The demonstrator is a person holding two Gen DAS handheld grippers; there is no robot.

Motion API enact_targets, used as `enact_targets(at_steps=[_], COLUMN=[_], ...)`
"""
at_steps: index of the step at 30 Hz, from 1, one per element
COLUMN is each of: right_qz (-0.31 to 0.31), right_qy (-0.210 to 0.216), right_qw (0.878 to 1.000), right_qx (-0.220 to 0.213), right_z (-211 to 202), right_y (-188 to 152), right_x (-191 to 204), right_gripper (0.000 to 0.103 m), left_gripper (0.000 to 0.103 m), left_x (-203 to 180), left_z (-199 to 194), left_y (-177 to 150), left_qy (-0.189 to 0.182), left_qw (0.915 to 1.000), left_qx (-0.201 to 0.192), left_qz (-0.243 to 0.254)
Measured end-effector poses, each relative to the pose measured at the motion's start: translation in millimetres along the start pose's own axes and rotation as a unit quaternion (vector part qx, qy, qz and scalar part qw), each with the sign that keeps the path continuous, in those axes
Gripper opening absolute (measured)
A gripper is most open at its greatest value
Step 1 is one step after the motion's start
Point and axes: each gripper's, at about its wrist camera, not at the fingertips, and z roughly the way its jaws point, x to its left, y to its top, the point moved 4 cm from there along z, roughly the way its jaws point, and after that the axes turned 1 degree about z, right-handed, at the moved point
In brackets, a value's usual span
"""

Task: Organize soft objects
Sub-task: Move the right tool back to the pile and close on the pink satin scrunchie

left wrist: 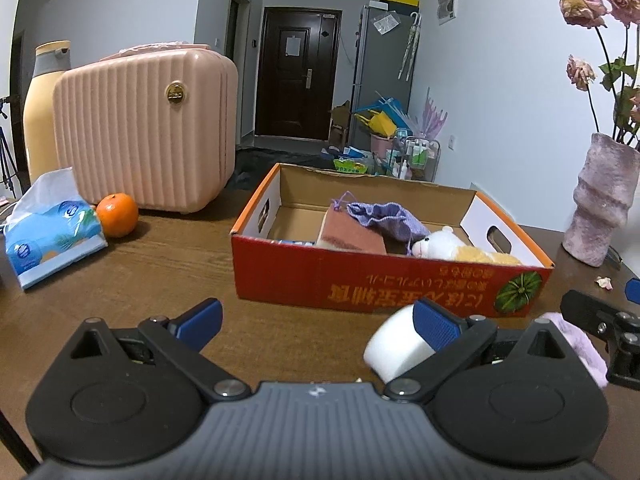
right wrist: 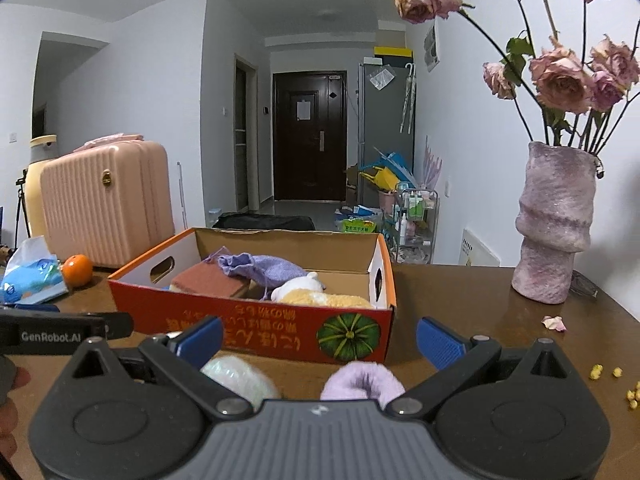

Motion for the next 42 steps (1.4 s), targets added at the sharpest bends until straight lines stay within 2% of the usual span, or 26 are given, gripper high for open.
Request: enact_targets(at_steps=[13, 23, 36, 42], right_qz=[-0.032, -0.021, -0.002, 0.010], right_qy=[-0.009, -0.012, -0.015, -0.020], right_qw=[0.999, 0.999, 0.998, 0.995], right_qx=[0.003, 0.024, 0.066, 0.097], right_z=[-49, -70, -36, -9], right_y=[-33, -55, -63, -65], right_x=[12, 9, 14, 20], right_gripper=[0.103, 0.103, 0.102, 0.094], left_gripper=[0.103, 0.103, 0.103, 0.103], left_x=[8, 12, 25, 42], left_z=[-42, -72, -69, -66], left_y=[-25, -43, -43, -40], left_qy=[-0.012, -0.023, -0.031, -0.025], left_qw=[0.9998, 0.9990, 0.9986, 0.9989], left_qx=[0.005, 0.005, 0.009, 0.007], left_qz=[0.013, 0.037, 0.041, 0.038])
